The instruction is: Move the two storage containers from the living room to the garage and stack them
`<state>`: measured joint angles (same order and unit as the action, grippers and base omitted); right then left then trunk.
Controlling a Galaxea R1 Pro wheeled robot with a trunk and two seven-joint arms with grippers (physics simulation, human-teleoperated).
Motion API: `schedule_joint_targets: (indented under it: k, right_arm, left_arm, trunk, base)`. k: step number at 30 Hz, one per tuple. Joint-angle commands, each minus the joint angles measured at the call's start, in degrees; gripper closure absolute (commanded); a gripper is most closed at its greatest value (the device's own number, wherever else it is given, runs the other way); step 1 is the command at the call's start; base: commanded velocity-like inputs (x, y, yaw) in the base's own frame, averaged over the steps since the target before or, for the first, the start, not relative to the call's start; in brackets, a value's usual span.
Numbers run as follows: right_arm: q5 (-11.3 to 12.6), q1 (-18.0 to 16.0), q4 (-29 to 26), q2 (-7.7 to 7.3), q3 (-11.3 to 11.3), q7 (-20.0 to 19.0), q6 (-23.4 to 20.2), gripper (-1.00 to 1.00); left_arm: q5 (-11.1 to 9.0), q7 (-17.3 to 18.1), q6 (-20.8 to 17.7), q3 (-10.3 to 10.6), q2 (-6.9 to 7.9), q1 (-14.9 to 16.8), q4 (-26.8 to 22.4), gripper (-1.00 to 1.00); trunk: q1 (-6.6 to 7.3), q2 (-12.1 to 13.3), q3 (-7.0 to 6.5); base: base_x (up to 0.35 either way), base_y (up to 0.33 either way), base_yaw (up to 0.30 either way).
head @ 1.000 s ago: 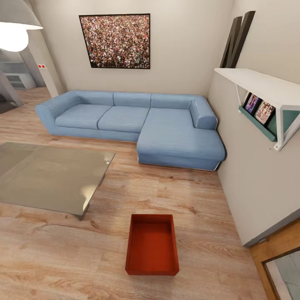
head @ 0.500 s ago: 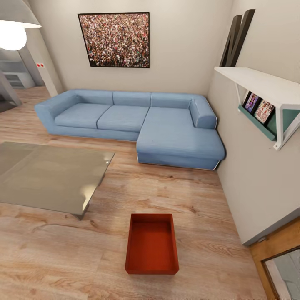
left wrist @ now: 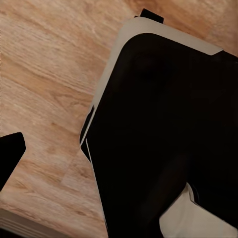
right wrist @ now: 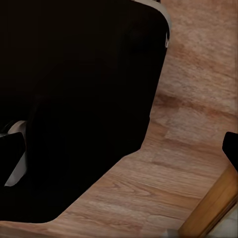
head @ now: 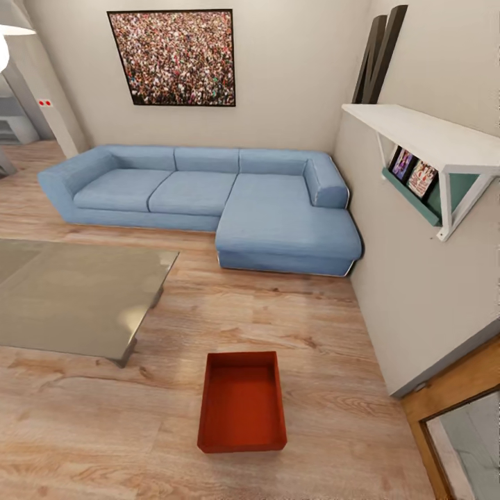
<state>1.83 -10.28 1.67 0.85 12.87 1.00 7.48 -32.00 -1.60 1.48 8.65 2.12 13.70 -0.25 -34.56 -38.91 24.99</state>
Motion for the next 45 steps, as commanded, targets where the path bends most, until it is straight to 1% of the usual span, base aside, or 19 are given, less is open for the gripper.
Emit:
schedule_joint_targets:
  k: [1, 14, 19, 24, 34, 38, 45]
  right_arm:
    - [0.19, -0.07, 0.18, 0.03, 0.37, 0.12, 0.29, -1.0]
    - [0.21, -0.08, 0.18, 0.0, 0.32, 0.13, 0.27, -1.0]
    - [0.04, -0.07, 0.18, -0.21, 0.39, -0.17, 0.4, -1.0]
    - [-0.12, -0.09, 0.18, -0.45, 0.51, -0.13, 0.51, -1.0]
    - [-0.16, -0.09, 0.17, -0.46, 0.55, -0.19, 0.46, -1.0]
    - [-0.04, -0.07, 0.18, -0.43, 0.49, -0.06, 0.41, -1.0]
    - [0.15, -0.09, 0.18, 0.1, 0.41, 0.23, 0.37, -1.0]
  left_arm:
    - [-0.43, -0.16, 0.11, 0.49, 0.04, 0.01, -0.02, -1.0]
    - [-0.43, -0.16, 0.11, 0.49, 0.08, 0.01, -0.02, -1.0]
    - [-0.43, -0.16, 0.11, 0.49, 0.08, 0.01, -0.02, -1.0]
    - [-0.43, -0.16, 0.11, 0.49, 0.05, 0.01, -0.02, -1.0]
    - [-0.43, -0.16, 0.11, 0.49, 0.01, 0.01, -0.02, -1.0]
    - [-0.43, -0.16, 0.11, 0.49, 0.04, 0.01, -0.02, -1.0]
    - [-0.43, -0.16, 0.11, 0.49, 0.01, 0.01, -0.02, -1.0]
  trunk:
    - [-0.01, -0.05, 0.14]
    - [-0.01, -0.05, 1.18]
    - [-0.01, -0.05, 1.33]
    - [-0.01, -0.05, 1.35]
    - [-0.01, -0.05, 1.35]
    - [-0.01, -0.05, 1.35]
    - [-0.01, -0.05, 1.36]
  base:
    - [0.0, -0.011, -0.098]
    - [0.0, -0.001, -0.077]
    - [0.0, 0.0, 0.001]
    - [0.0, 0.0, 0.185]
    - [0.0, 0.0, 0.261]
    - [0.0, 0.0, 0.092]
    - [0.0, 0.0, 0.014]
